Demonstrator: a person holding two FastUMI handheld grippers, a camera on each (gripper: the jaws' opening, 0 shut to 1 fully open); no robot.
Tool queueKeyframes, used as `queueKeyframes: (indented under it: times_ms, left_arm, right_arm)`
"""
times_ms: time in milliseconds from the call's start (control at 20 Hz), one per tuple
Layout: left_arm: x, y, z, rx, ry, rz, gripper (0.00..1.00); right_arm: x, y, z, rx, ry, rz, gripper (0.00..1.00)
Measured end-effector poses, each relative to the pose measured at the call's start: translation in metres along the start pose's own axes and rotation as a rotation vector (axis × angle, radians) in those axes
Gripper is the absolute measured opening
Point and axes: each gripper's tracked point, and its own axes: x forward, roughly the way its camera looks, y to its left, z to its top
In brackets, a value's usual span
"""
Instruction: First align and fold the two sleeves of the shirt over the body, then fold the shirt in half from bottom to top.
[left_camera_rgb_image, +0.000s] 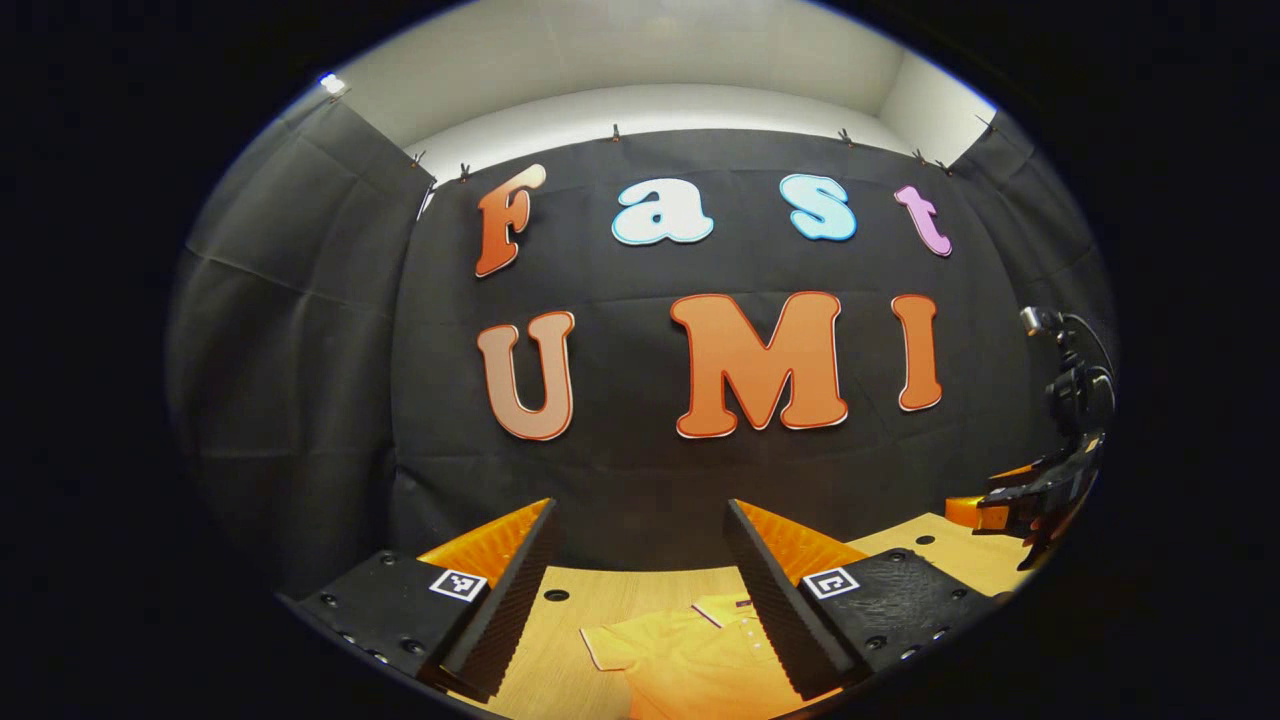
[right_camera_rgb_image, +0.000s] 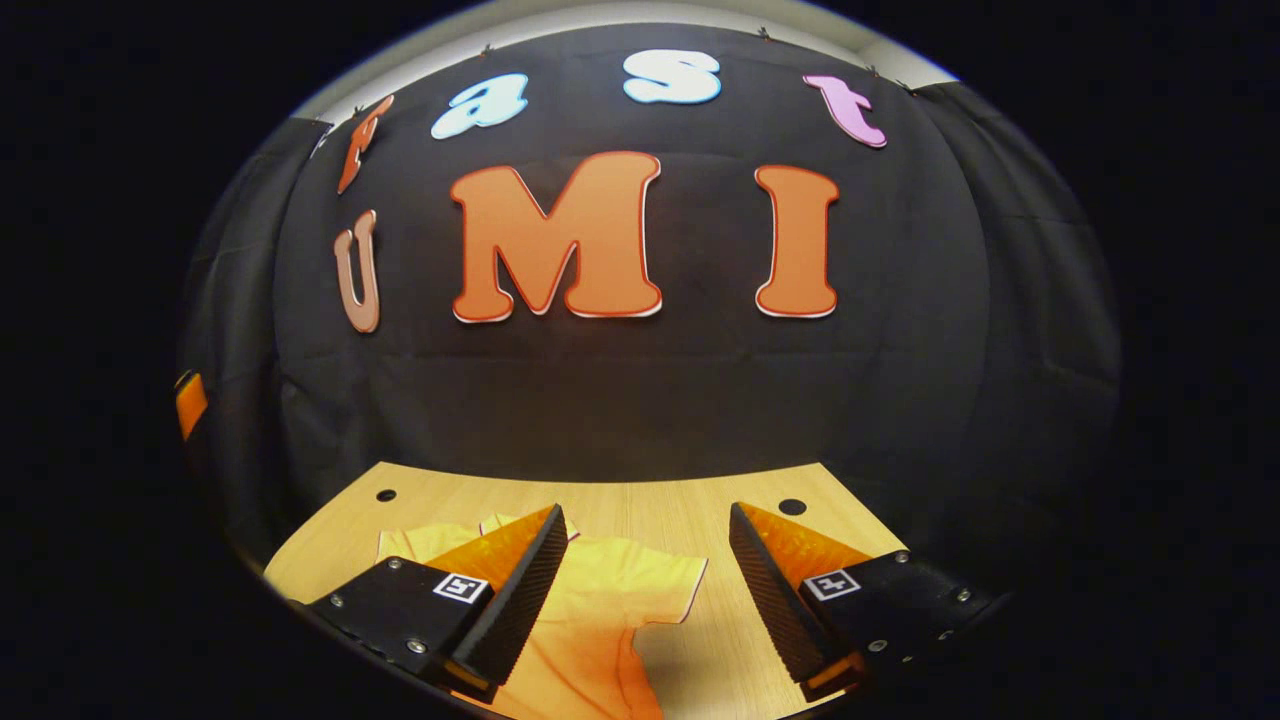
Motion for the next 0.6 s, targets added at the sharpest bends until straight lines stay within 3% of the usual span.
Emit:
queueKeyframes:
  times_ms: [600]
  left_arm:
    - [-0.013, 0.038, -0.019, 0.031, 0.080, 0.145, 0.99]
  right_arm:
    - [0.082, -0.005, -0.090, 0.073, 0.394, 0.049, 0.98]
